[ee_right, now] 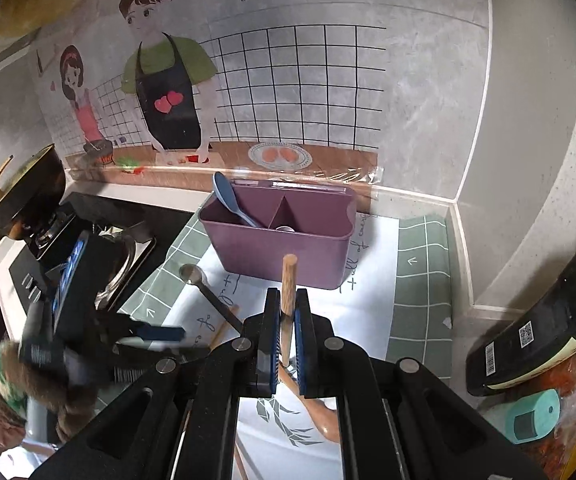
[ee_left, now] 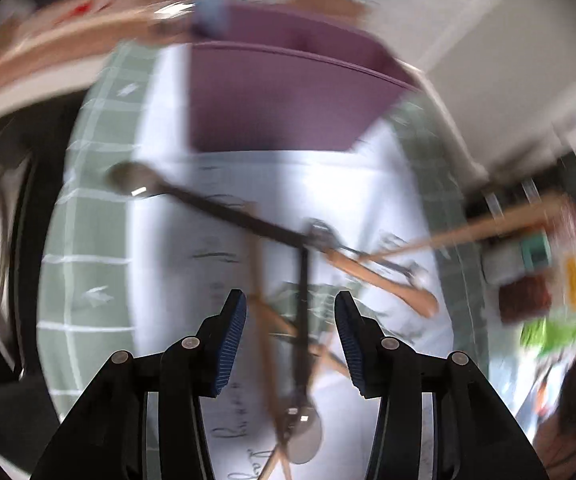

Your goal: Organize utensils

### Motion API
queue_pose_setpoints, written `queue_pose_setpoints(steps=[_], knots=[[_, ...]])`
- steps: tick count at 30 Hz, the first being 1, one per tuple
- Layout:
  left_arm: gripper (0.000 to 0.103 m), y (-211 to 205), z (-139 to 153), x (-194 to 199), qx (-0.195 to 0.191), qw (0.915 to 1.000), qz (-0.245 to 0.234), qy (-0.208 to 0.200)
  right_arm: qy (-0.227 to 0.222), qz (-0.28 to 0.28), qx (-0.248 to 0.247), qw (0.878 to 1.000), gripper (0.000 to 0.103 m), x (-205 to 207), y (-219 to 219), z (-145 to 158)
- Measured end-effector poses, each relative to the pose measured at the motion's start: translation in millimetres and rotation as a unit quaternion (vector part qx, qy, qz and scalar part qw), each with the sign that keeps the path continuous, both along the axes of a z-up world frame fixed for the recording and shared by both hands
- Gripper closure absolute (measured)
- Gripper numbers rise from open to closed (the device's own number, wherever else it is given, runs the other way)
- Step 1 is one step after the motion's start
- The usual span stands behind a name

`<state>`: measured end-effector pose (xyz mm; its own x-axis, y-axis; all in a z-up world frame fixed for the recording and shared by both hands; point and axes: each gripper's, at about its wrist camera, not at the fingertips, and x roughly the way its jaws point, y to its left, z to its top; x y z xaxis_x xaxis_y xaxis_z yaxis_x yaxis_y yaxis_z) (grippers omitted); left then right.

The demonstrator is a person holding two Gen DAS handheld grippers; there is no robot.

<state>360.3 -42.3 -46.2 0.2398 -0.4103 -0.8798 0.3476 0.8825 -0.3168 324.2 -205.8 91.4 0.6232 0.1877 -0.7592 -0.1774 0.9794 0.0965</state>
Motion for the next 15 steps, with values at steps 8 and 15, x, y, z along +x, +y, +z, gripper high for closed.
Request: queue_pose_setpoints(steps=[8, 15], knots=[[0.072, -41.5, -25.2, -8.5, 0.087, 0.9950, -0.047, -0.015, -0.002, -0.001, 0.003, 1.000, 0.097, -1.6, -1.5, 1.7], [0.090, -53.7, -37.6, -5.4, 0.123, 0.9909, -0.051, -0.018, -0.005, 0.002, -0.001, 1.000, 0.097, -12.4, -1.3, 4.5]])
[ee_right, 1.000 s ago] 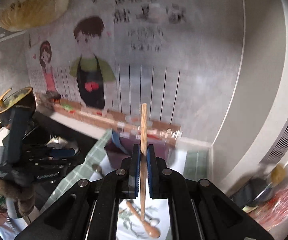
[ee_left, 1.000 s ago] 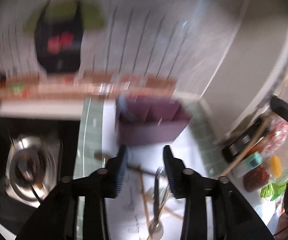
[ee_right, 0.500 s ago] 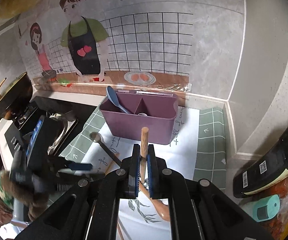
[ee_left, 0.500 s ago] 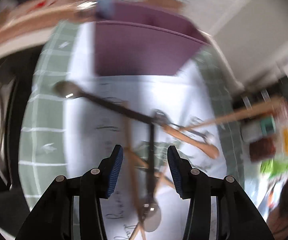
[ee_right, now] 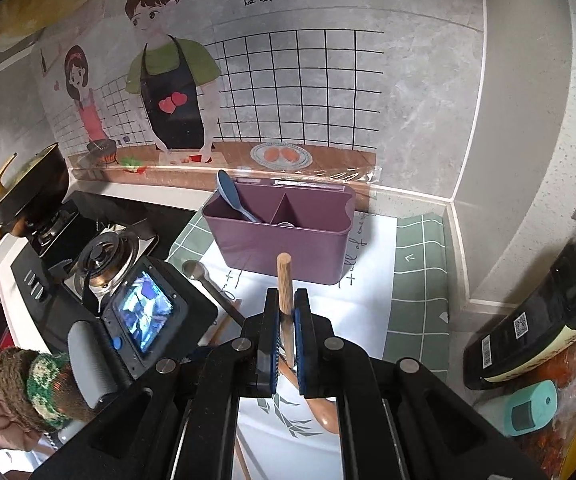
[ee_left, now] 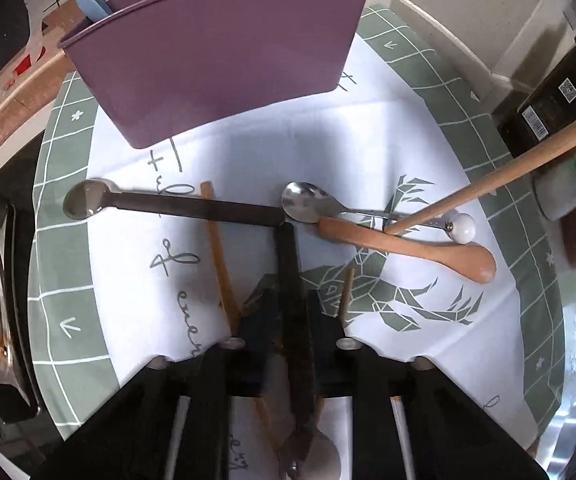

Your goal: Organize utensils

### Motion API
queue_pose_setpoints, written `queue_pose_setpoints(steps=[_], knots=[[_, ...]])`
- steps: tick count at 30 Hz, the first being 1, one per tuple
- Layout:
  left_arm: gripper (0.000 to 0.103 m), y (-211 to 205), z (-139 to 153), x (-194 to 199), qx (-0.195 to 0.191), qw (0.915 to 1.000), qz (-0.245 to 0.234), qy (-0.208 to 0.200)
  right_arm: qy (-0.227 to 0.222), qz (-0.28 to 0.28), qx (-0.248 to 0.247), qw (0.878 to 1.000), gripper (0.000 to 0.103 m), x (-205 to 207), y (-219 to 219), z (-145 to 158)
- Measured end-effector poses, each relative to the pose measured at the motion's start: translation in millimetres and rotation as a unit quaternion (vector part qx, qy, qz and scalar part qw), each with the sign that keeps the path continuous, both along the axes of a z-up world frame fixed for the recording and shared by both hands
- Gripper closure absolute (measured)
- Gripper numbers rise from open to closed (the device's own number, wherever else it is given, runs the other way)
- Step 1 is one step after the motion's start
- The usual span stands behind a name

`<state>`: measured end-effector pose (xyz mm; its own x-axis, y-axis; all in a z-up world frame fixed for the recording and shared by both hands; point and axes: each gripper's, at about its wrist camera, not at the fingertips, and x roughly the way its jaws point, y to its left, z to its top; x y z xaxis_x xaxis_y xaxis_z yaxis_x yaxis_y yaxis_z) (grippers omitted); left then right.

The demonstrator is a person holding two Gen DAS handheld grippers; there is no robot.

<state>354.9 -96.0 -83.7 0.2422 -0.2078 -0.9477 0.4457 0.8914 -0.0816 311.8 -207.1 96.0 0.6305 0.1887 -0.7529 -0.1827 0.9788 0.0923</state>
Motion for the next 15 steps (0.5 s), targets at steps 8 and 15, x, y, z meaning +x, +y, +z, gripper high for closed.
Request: queue_pose_setpoints(steps=[8, 15], knots=[[0.091, 43.8, 62.0, -41.6, -0.134, 0.9864, 0.049, -0.082, -0.006, -0.008, 0.010, 1.000, 0.097, -10.1, -5.5, 12.9], [0.091, 71.5, 156.5, -57.2, -0.215, 0.9504, 0.074, -0.213, -0.024, -0.005, 0.015, 1.000, 0.097, -11.1, 0.7, 37.2]])
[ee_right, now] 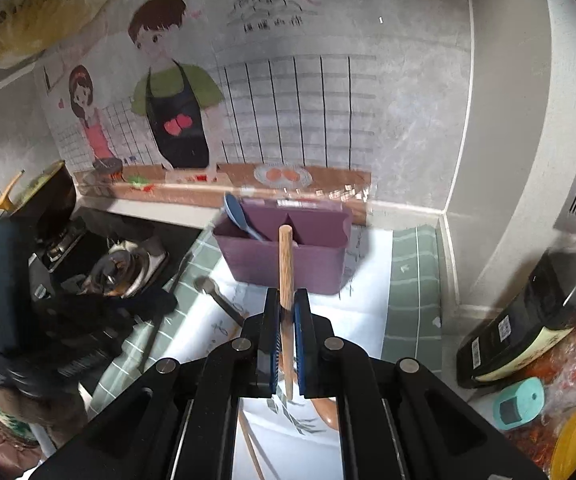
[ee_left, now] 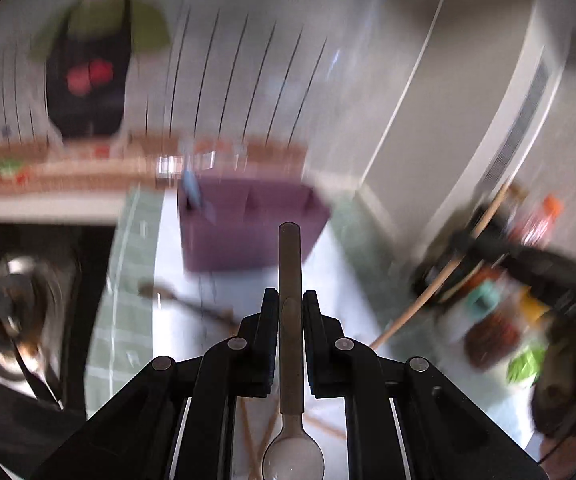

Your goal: Organize utensils

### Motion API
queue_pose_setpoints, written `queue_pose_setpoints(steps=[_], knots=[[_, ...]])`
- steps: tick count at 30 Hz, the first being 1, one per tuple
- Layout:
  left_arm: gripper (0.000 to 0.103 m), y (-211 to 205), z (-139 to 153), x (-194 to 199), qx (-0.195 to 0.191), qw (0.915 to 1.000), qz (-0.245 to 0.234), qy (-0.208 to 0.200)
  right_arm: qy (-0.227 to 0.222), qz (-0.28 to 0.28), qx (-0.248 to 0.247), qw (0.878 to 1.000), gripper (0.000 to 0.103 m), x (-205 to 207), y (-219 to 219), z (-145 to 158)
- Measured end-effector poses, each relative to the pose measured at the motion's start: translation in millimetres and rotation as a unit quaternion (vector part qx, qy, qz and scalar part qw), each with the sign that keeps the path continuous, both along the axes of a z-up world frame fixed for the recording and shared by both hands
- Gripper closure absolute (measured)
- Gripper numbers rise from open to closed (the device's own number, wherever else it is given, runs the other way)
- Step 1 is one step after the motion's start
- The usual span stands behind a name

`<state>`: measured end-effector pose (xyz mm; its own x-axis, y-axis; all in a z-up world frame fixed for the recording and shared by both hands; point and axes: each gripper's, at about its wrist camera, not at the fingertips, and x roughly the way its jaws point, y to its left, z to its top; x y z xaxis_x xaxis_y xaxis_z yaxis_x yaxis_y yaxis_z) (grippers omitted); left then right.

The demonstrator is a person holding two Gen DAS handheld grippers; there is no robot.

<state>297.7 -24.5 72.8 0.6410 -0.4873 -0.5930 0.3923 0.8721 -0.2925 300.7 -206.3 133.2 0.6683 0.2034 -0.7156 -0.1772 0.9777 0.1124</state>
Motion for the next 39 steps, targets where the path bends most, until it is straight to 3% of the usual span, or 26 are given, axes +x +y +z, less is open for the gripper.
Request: queue_pose_setpoints(steps=[5, 8, 10, 12, 16, 19, 22, 30, 39], knots=[[0.091, 6.8, 75.7, 11.2, -0.028, 0.9947, 0.015, -0.097, -0.062, 0.006, -0.004, 0.998, 0.097, 4.2, 8.5, 58.0], [0.091, 8.8, 119.6, 20.2, -0.041, 0.9854, 0.032, -0.162, -0.110, 0.003, -0.021, 0.994, 0.097, 12.7, 13.2, 99.3], [0.091, 5.8, 147.6, 26.3, -0.040, 0.9744, 0.046, -0.216, -0.143, 0.001, -0.027, 0.989, 0.097, 20.0, 14.7, 128.7], [0.091, 1.8, 163.8, 34.6, -0.044, 0.9670, 0.053, -0.245, -0.178, -0.005, -0.038, 0.983, 0.097, 27.6, 15.7, 154.1], [0.091, -2.0, 173.3, 55.5, -0.048, 0.9570, 0.077, -0.276, -0.200, -0.014, -0.036, 0.979, 0.097, 47.6, 10.9, 173.1], [0.091, -7.8, 161.8, 74.3, -0.044, 0.9519, 0.105, -0.284, -0.203, -0.015, -0.039, 0.978, 0.097, 63.5, 7.3, 165.8], [0.091, -13.9, 143.1, 98.1, -0.038, 0.9523, 0.122, -0.277, -0.190, -0.007, -0.040, 0.981, 0.097, 82.7, 7.1, 145.6], [0.091, -39.3, 71.1, 147.0, 0.007, 0.9483, 0.159, -0.275, -0.129, 0.005, -0.015, 0.992, 0.097, 141.7, 0.4, 78.9], [0.091, -35.8, -16.3, 186.3, -0.006, 0.9699, 0.171, -0.174, -0.043, 0.009, -0.003, 0.999, 0.097, 181.8, -4.4, -10.3]])
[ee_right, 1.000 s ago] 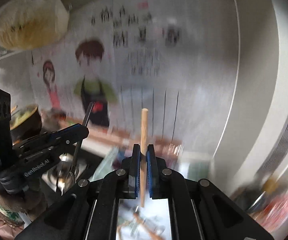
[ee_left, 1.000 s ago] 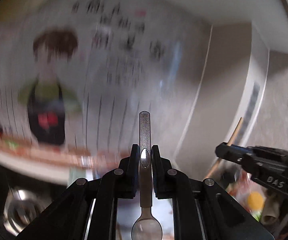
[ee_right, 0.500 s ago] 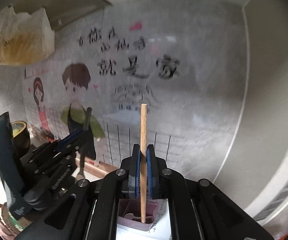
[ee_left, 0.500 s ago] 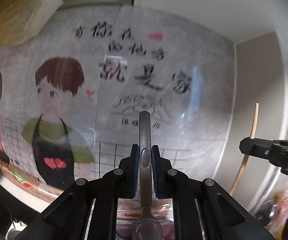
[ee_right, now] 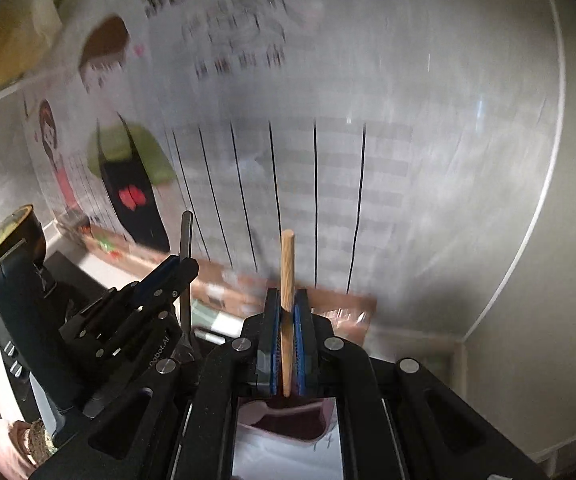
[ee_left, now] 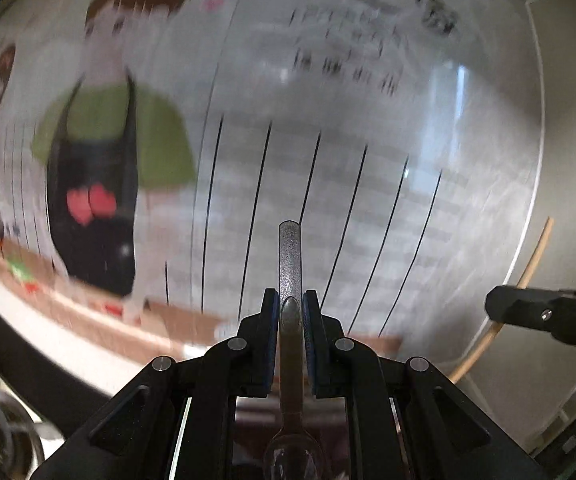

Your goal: Organize utensils

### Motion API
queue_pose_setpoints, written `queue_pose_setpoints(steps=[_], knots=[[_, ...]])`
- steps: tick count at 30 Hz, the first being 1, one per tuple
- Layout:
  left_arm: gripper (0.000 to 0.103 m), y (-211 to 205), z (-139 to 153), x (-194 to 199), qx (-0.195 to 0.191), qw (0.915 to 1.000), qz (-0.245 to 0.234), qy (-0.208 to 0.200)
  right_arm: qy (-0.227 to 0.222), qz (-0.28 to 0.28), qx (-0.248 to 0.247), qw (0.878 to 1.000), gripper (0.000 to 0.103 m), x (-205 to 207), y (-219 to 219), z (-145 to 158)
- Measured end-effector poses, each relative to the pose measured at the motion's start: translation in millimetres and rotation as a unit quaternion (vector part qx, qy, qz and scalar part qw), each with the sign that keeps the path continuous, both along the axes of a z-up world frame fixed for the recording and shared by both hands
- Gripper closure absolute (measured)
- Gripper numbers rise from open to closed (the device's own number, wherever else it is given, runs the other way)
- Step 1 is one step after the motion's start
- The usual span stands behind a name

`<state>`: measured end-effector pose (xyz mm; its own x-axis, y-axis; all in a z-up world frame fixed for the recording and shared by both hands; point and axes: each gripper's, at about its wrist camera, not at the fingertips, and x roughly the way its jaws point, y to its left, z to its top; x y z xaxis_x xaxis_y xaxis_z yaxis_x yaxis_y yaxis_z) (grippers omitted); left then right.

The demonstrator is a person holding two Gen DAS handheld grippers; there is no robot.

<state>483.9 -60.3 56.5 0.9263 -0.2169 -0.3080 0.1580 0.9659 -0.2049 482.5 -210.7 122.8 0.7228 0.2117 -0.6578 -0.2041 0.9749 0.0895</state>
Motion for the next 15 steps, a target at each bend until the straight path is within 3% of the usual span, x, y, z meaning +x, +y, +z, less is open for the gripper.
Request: queue_pose_setpoints(steps=[6, 7, 9, 11, 13, 15], knots=[[0.088, 0.9, -32.4, 9.2, 0.000, 0.9986, -0.003, 0.053, 0.062, 0.010, 0.010, 0.998, 0.096, 8.5, 1.5, -49.8], [0.084, 1.4, -32.1, 8.5, 0.000, 0.9983, -0.002, 0.058, 0.069, 0.012, 0.009, 0.998, 0.095, 7.9, 2.3, -55.1], [0.071, 5.9, -29.9, 6.2, -0.009, 0.9977, -0.003, 0.067, 0.086, 0.015, 0.008, 0.996, 0.086, 4.1, 2.9, -63.6], [0.064, 17.2, -22.6, -1.5, -0.025, 0.9969, 0.000, 0.075, 0.085, 0.010, 0.000, 0.996, 0.068, -4.8, 2.0, -64.4], [0.058, 28.7, -14.7, -11.5, -0.027, 0.9961, 0.011, 0.083, 0.076, 0.005, -0.009, 0.997, 0.063, -16.0, -1.6, -61.3], [0.056, 38.5, -7.8, -21.6, -0.003, 0.9943, 0.026, 0.103, 0.074, 0.004, -0.015, 0.997, 0.062, -30.3, -5.4, -58.4]])
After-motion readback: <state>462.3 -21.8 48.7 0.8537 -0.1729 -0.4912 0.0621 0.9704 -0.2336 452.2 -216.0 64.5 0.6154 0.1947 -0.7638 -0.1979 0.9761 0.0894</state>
